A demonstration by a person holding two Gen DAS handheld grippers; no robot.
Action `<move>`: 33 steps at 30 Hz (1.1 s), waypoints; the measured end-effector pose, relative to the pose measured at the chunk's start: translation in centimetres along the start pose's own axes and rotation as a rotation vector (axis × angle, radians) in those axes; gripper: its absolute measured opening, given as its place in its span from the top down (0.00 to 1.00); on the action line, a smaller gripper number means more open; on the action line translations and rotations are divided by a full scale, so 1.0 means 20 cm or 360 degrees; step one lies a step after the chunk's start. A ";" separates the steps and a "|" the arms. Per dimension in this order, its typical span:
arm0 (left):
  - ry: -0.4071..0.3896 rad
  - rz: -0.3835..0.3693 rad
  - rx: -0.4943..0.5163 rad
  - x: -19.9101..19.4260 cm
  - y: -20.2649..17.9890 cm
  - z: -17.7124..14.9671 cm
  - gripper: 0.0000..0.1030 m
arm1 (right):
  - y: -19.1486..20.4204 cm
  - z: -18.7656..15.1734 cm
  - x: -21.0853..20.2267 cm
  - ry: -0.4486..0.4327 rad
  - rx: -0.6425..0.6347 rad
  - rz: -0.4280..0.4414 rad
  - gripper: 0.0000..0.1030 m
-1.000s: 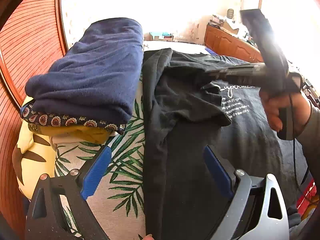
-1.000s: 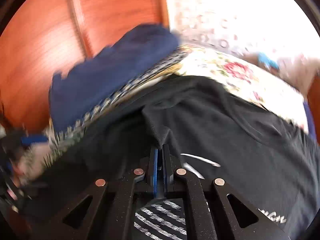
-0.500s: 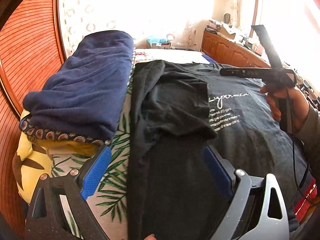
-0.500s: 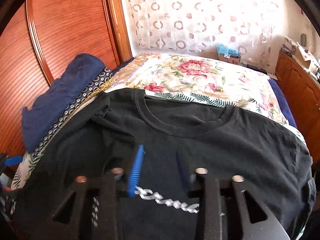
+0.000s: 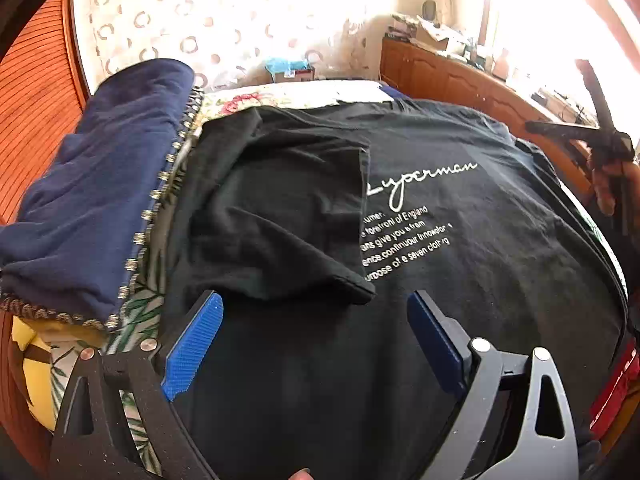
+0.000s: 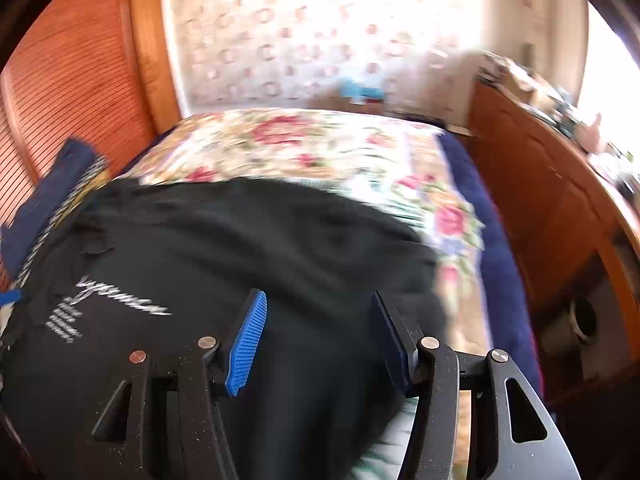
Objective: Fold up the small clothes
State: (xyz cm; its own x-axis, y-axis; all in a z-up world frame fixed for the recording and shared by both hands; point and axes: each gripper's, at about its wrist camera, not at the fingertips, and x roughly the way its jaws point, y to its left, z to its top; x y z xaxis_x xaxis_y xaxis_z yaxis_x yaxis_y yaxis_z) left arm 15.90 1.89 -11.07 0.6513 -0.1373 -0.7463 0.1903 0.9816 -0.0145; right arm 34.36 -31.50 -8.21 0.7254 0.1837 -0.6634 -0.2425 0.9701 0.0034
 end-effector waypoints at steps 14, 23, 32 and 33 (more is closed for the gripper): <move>0.0087 0.0026 0.0090 0.12 -0.11 0.00 0.09 | -0.29 -0.05 0.07 0.0117 0.0203 0.0010 0.46; 0.0100 -0.0005 0.0056 0.13 -0.11 0.00 0.06 | -0.31 0.02 0.17 0.0171 0.0144 -0.0141 0.82; 0.0114 0.0002 0.0038 0.14 -0.10 0.00 0.01 | -0.26 0.04 -0.12 -0.0190 0.0222 -0.0029 0.93; 0.0114 0.0003 0.0038 0.14 -0.10 0.00 0.01 | -0.23 0.05 -0.15 -0.0226 0.0197 0.0005 0.93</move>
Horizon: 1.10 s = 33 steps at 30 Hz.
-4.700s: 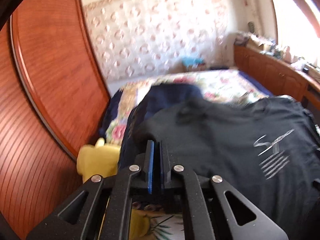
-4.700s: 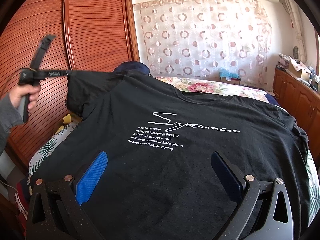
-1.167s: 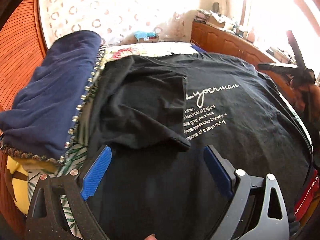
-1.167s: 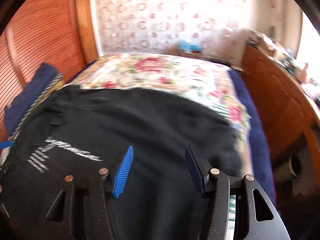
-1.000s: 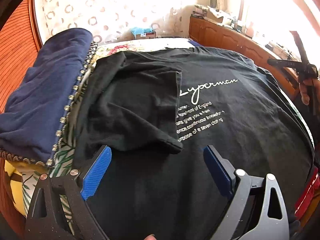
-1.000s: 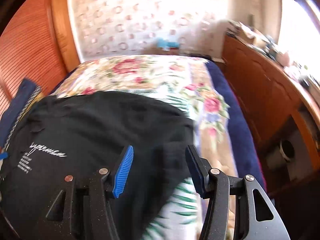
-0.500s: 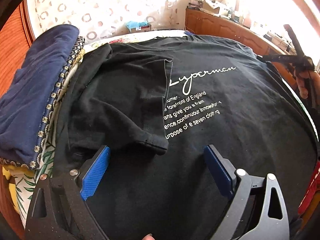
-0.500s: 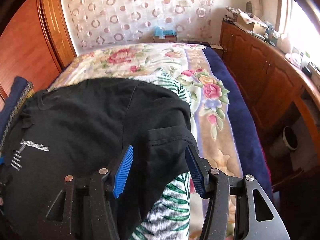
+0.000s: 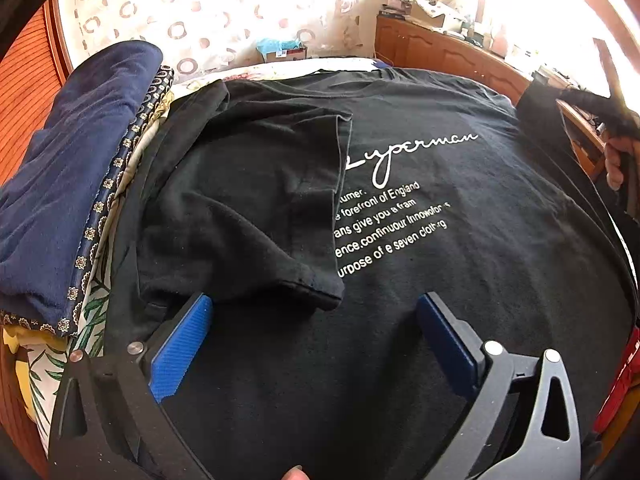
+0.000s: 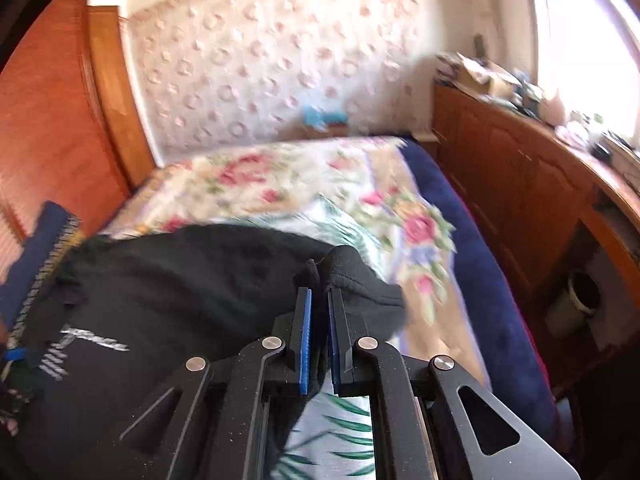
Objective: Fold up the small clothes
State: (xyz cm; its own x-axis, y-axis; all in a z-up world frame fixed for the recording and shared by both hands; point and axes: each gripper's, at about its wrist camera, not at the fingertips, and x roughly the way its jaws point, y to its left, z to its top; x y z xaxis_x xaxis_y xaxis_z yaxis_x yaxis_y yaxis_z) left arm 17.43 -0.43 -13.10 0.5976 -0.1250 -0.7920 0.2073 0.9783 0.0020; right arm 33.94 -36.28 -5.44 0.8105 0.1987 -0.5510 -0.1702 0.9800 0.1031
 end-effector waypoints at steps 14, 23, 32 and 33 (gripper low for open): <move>-0.0001 0.0001 0.0002 0.00 0.00 0.00 0.01 | 0.58 -0.41 -0.16 0.0232 -0.0431 0.0430 0.84; -0.0231 -0.0015 -0.0032 -0.27 -0.01 0.02 0.01 | 0.46 -0.33 -0.17 0.0205 -0.0339 0.0371 0.62; -0.0393 -0.0070 -0.0039 -0.50 -0.10 0.07 0.01 | 0.36 -0.09 0.04 0.0172 -0.0118 0.0115 0.62; -0.0401 -0.0076 -0.0032 -0.51 -0.11 0.07 0.01 | 0.36 -0.07 0.07 0.0179 -0.0095 0.0103 0.62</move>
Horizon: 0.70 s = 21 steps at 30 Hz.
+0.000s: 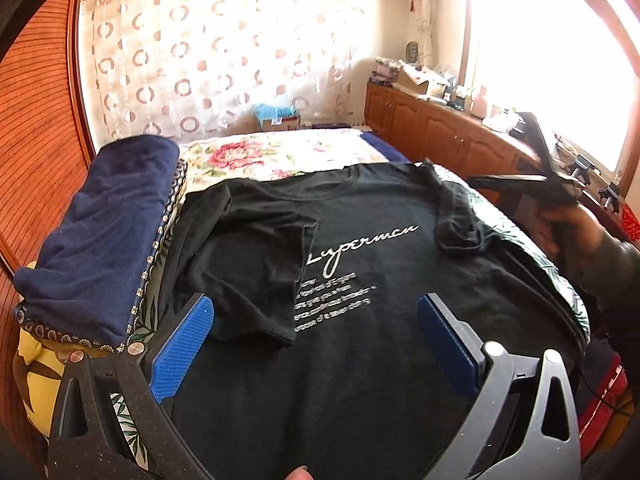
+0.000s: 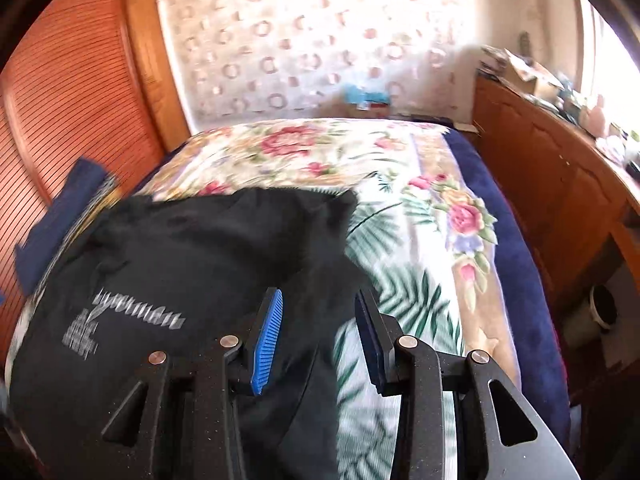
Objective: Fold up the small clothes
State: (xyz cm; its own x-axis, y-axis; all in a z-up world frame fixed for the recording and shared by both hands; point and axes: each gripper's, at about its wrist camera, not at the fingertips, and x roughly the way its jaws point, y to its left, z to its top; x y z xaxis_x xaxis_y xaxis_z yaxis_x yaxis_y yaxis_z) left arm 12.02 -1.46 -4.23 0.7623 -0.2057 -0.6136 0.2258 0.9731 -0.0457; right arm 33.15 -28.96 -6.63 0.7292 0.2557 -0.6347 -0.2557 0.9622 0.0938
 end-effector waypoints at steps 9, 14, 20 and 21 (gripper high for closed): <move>0.0030 -0.0059 0.0045 -0.01 -0.07 -0.06 0.01 | 0.04 0.12 0.22 0.0189 0.0033 -0.0013 0.70; 0.0062 -0.0051 0.0039 0.03 -0.07 -0.10 0.01 | 0.08 0.17 0.19 0.0115 -0.0115 0.0024 0.96; 0.0059 -0.0052 0.0017 0.03 -0.06 -0.10 0.01 | 0.17 0.16 0.07 -0.0042 -0.0258 0.0090 0.97; 0.0058 -0.0050 0.0014 0.02 -0.05 -0.11 0.01 | 0.20 0.16 0.06 -0.0065 -0.0292 0.0116 0.97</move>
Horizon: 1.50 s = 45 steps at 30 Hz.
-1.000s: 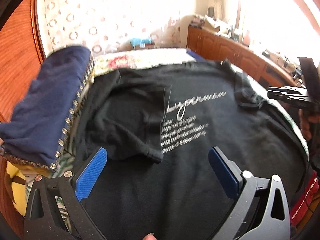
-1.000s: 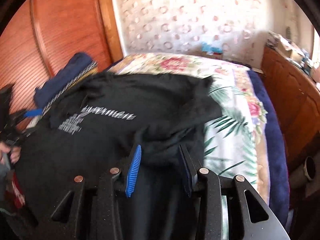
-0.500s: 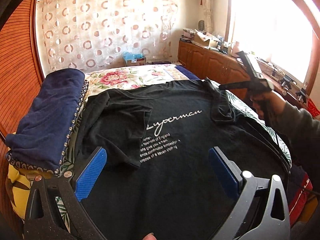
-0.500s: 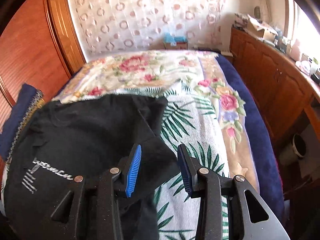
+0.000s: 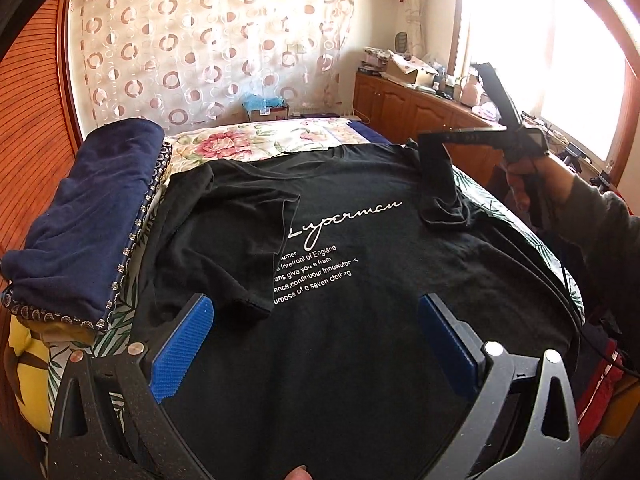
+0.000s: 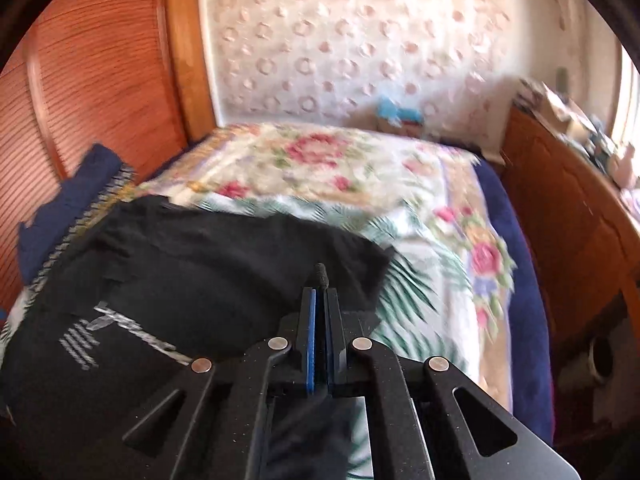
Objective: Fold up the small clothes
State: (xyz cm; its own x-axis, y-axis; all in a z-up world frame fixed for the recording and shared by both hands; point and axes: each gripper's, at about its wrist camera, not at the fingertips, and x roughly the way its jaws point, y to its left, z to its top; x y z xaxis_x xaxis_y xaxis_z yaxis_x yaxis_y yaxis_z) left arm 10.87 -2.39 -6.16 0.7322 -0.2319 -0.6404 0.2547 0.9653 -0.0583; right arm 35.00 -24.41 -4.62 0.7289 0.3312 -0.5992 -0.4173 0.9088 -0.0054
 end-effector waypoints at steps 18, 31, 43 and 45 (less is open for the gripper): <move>-0.0016 0.0030 -0.0043 -0.01 0.07 -0.01 0.01 | 0.28 -0.03 -0.08 -0.0062 -0.0070 -0.0005 0.62; -0.0033 0.0037 -0.0090 -0.03 0.11 0.01 0.01 | 0.51 -0.28 -0.24 0.0204 -0.0214 0.0251 0.63; -0.0033 0.0040 -0.0081 -0.04 0.11 0.02 0.01 | 0.49 -0.33 -0.24 0.0237 -0.0279 0.0109 0.94; -0.0037 0.0042 -0.0078 -0.04 0.10 0.02 0.01 | 0.47 -0.37 -0.25 0.0193 -0.0254 0.0183 0.94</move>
State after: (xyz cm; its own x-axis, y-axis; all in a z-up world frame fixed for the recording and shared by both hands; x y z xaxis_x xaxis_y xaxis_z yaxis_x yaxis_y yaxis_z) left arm 11.00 -0.28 -5.41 0.7527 -0.2084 -0.6245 0.2044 0.9757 -0.0792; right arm 23.53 -19.38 -7.55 0.6050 0.3887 -0.6949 -0.5816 0.8118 -0.0523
